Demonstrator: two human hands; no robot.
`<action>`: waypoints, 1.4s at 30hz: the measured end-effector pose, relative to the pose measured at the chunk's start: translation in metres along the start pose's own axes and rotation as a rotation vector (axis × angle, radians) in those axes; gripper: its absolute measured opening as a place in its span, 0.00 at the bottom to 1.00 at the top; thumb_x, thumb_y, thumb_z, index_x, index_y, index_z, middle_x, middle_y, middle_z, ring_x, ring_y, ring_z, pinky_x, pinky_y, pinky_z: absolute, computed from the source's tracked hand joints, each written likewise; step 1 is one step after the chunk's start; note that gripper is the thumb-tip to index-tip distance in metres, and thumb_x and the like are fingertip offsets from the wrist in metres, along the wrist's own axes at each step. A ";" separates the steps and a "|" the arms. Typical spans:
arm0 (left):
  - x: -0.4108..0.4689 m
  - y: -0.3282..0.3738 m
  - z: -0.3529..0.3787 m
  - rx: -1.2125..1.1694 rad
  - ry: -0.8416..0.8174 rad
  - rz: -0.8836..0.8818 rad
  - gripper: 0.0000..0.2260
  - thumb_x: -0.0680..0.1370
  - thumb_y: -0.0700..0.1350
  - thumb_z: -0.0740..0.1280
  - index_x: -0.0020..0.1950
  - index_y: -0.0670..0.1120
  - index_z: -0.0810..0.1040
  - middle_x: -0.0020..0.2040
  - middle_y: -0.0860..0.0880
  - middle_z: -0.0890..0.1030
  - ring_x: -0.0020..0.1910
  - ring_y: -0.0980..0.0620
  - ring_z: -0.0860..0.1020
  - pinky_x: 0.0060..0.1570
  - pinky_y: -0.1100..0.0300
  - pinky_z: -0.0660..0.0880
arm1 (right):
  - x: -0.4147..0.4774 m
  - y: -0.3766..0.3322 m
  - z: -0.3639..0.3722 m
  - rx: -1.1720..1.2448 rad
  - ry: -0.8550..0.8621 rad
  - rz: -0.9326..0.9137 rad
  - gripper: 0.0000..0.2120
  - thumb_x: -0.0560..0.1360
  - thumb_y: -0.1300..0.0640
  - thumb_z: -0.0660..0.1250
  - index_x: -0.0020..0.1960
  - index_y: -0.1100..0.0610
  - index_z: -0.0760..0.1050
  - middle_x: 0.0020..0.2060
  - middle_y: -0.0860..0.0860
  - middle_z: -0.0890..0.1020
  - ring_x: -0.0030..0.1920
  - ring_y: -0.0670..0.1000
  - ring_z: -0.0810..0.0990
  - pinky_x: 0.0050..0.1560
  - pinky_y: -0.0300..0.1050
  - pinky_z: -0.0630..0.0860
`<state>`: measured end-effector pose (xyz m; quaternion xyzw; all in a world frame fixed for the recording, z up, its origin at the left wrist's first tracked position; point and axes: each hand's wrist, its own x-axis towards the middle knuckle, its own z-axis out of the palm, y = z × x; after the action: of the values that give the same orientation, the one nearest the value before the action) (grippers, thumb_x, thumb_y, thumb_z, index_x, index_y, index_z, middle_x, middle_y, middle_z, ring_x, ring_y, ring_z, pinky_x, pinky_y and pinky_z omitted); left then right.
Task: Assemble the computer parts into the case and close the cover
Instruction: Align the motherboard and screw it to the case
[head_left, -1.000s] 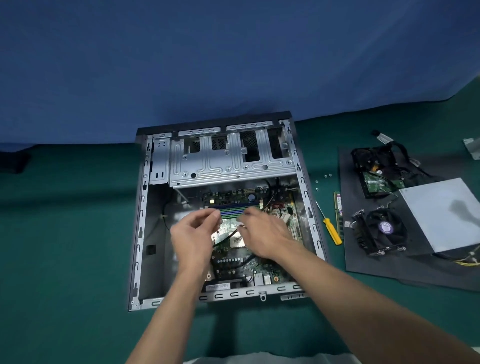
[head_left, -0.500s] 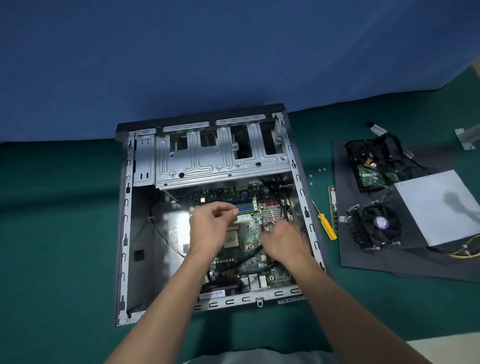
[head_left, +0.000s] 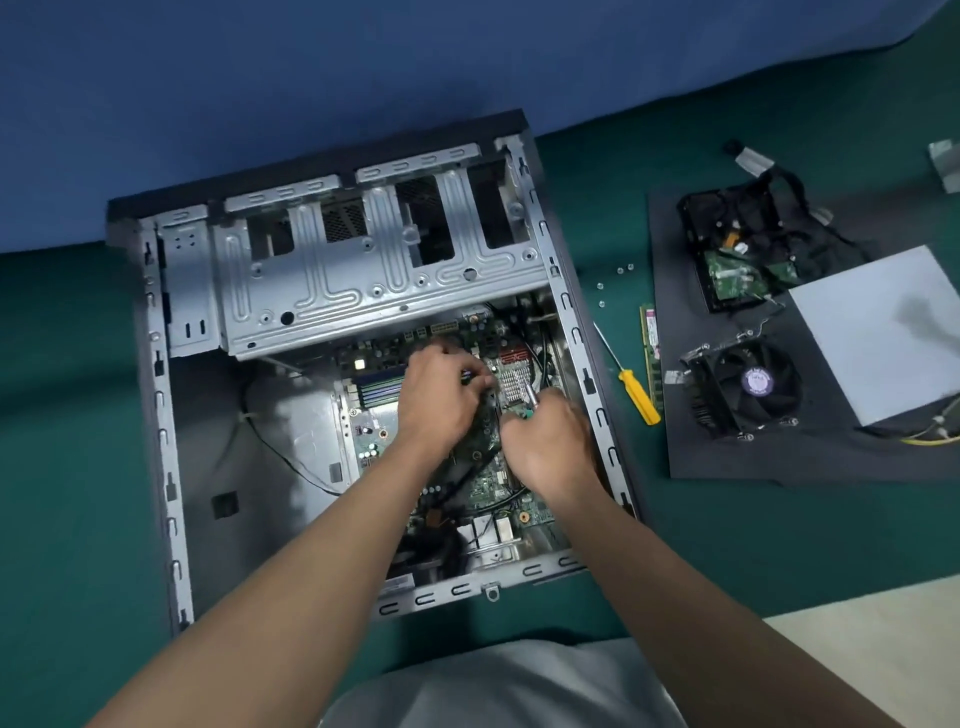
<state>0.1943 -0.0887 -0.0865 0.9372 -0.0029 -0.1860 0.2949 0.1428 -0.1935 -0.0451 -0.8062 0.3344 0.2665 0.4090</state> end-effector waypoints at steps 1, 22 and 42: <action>0.002 -0.002 0.003 0.066 0.004 0.011 0.08 0.75 0.48 0.71 0.53 0.48 0.84 0.53 0.46 0.78 0.57 0.46 0.70 0.53 0.58 0.62 | 0.000 0.000 0.000 0.006 -0.003 0.007 0.27 0.78 0.57 0.62 0.74 0.62 0.58 0.62 0.58 0.73 0.53 0.54 0.76 0.50 0.44 0.73; 0.013 -0.010 0.016 0.481 -0.008 0.163 0.11 0.73 0.51 0.74 0.55 0.61 0.82 0.59 0.43 0.72 0.65 0.46 0.56 0.60 0.43 0.47 | 0.004 0.000 0.003 0.014 -0.033 0.001 0.25 0.79 0.57 0.62 0.74 0.60 0.61 0.67 0.57 0.72 0.65 0.56 0.72 0.61 0.47 0.70; 0.011 -0.007 0.008 0.714 0.019 0.294 0.06 0.72 0.48 0.73 0.48 0.57 0.83 0.65 0.48 0.73 0.69 0.46 0.64 0.62 0.46 0.47 | -0.002 -0.007 0.008 -0.487 0.287 -0.502 0.12 0.72 0.68 0.67 0.56 0.67 0.76 0.46 0.58 0.79 0.38 0.49 0.73 0.45 0.39 0.76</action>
<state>0.2006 -0.0889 -0.1003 0.9722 -0.1992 -0.1202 -0.0267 0.1455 -0.1829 -0.0448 -0.9658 0.1072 0.1138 0.2069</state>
